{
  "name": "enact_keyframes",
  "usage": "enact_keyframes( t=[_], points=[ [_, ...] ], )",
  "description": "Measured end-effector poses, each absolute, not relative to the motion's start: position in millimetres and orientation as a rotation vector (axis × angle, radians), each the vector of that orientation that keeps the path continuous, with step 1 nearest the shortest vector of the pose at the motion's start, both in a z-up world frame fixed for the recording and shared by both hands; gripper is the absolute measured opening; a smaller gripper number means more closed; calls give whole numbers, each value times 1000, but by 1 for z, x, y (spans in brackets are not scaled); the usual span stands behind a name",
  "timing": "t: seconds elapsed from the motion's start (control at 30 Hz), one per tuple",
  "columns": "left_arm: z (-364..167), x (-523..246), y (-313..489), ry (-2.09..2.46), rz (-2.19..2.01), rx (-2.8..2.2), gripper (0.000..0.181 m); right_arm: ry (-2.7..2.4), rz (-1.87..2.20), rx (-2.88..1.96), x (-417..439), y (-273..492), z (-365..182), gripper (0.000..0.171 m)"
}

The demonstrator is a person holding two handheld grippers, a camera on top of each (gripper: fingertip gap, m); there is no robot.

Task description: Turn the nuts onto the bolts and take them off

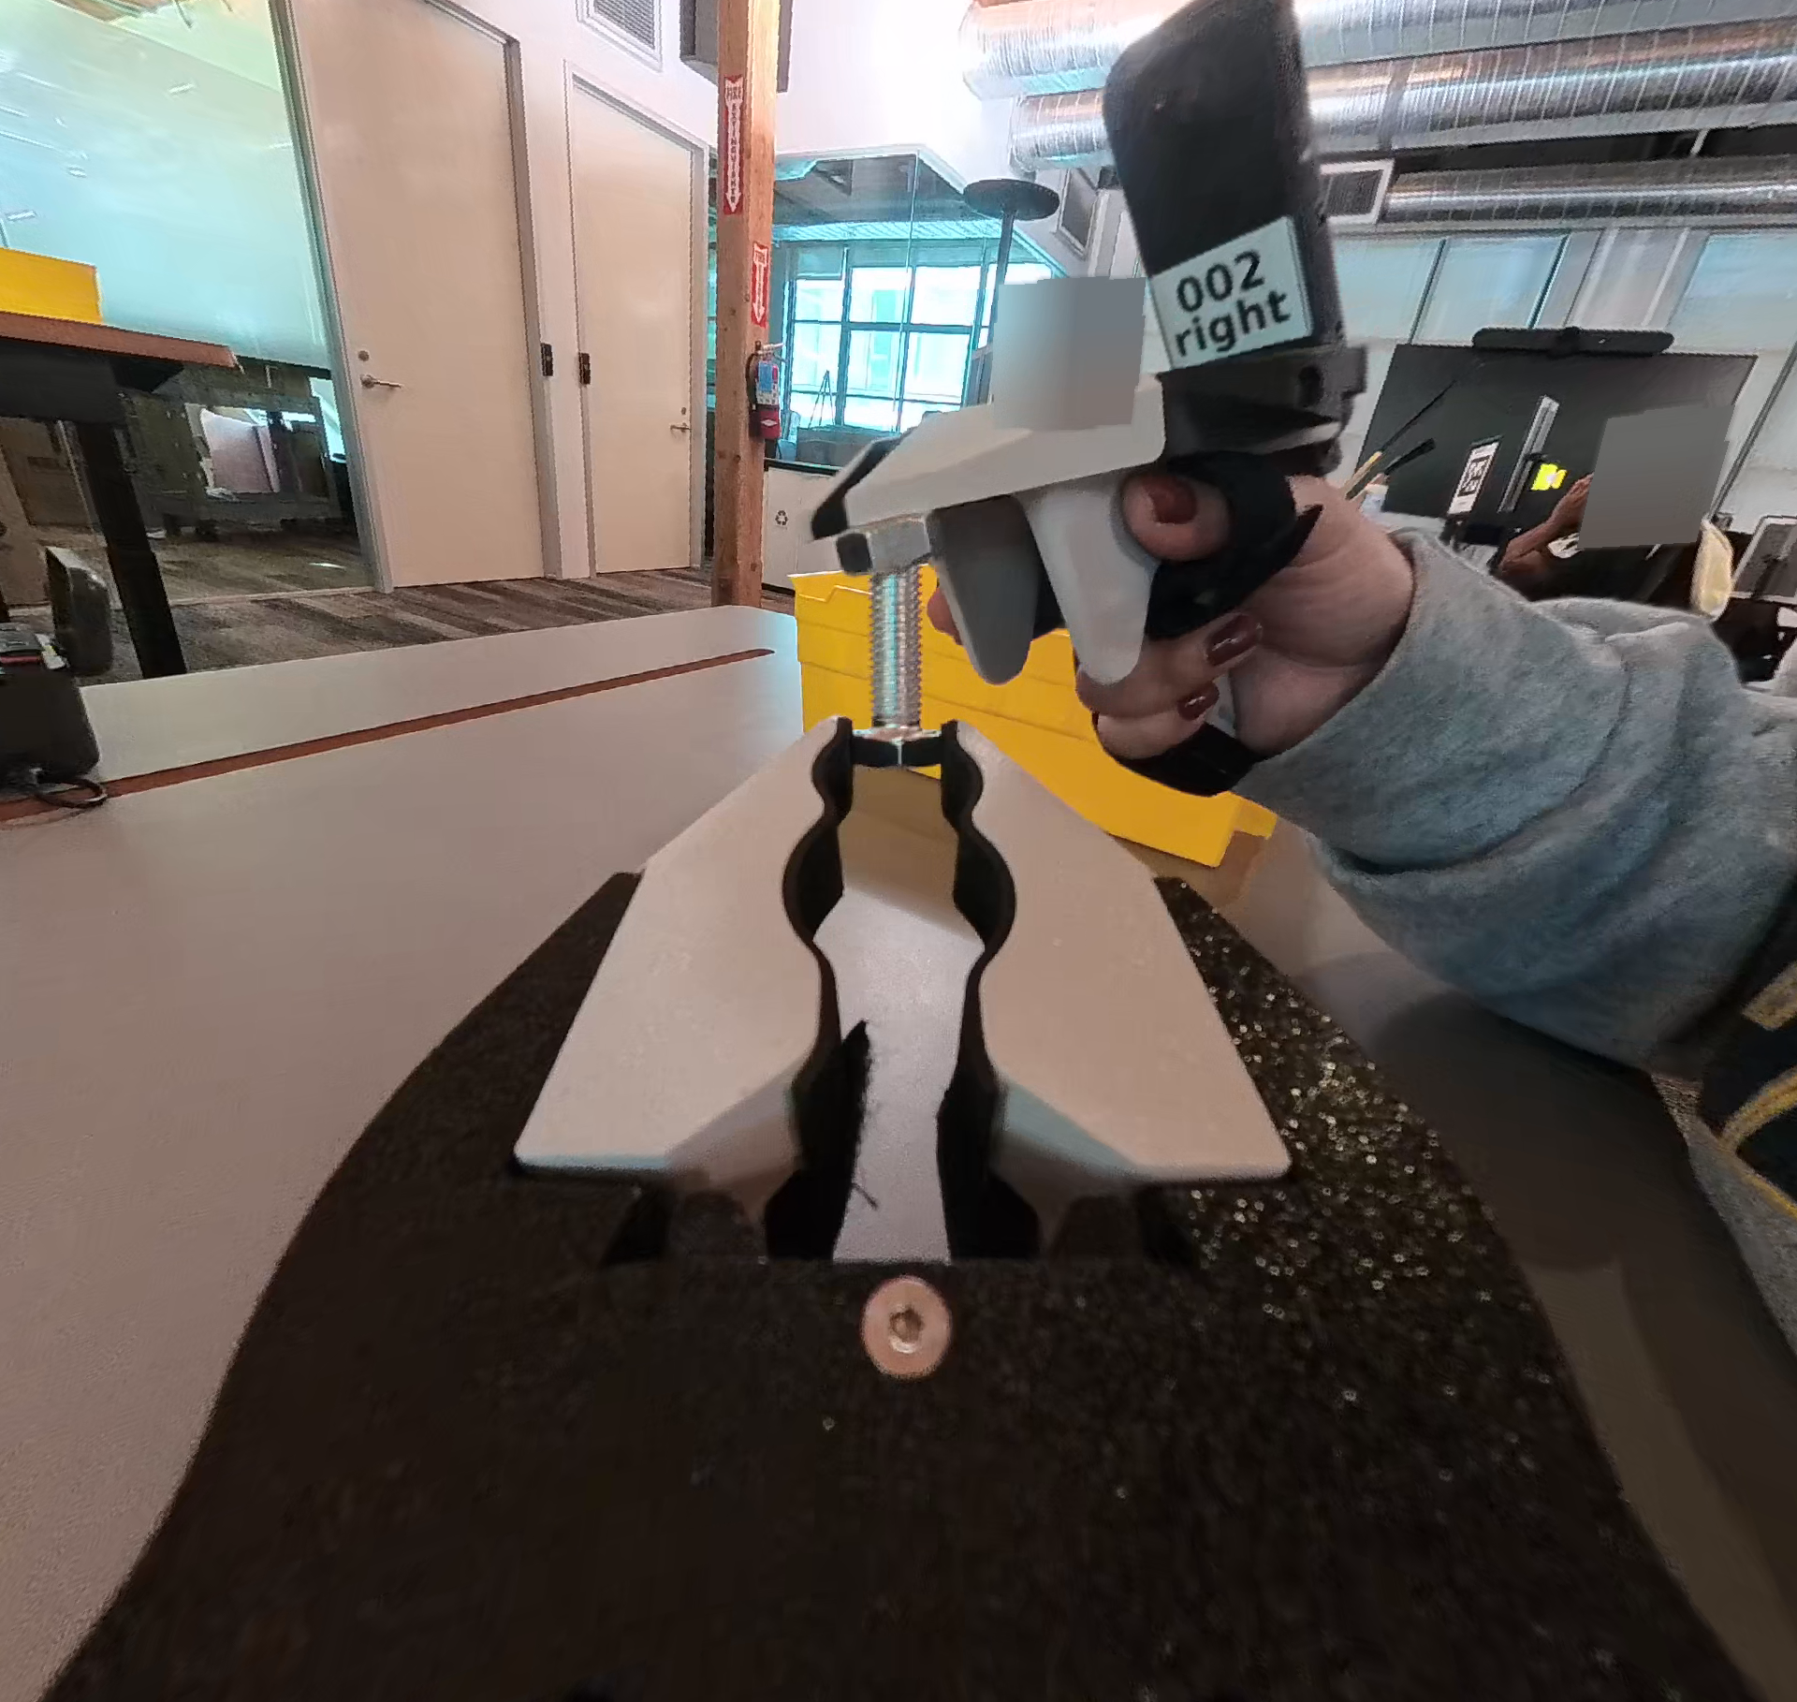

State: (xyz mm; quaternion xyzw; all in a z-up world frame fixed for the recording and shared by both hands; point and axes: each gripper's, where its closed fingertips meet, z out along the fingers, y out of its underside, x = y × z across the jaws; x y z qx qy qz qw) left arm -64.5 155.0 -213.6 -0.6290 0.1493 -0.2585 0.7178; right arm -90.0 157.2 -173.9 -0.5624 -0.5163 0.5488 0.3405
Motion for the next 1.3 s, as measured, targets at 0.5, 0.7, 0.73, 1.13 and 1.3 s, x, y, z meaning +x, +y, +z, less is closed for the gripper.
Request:
enact_keyframes(
  t=[0.5,0.7,0.73,1.13,1.3],
  points=[
    [-212,-67,155,315,-581,-1386,16,-1342,1464,-1272,-83,154,-164,31],
    [-211,-60,151,362,-598,-1368,16,-1499,1481,-1195,-84,141,-169,33],
    [-211,-59,150,370,-604,-1364,16,-1509,1475,-1191,-84,140,-170,31],
    [-205,-41,136,474,-759,-1300,16,-1669,1542,-966,-73,120,-170,16],
    [-205,-40,135,473,-784,-1301,16,-1698,1548,-946,-74,121,-171,16]
  ],
)
